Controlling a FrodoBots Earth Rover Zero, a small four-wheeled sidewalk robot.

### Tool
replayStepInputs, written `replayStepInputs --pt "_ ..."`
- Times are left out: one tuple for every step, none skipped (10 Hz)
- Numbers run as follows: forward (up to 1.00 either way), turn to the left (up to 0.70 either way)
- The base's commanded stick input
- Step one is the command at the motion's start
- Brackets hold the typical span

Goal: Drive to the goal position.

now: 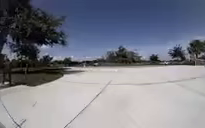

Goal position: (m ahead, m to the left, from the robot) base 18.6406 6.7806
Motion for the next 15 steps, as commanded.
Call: replayStepInputs --pt "0.85 0.00" --pt "0.85 0.00" --pt "0.85 0.00" --pt "0.85 0.00" --pt "0.85 0.00" --pt "0.85 0.00" --pt "0.85 0.00" --pt "0.85 0.00" --pt "0.85 0.00" --pt "0.85 0.00" --pt "0.85 0.00" --pt "0.85 0.00" --pt "0.85 0.00" --pt "0.85 0.00" --pt "0.85 0.00"
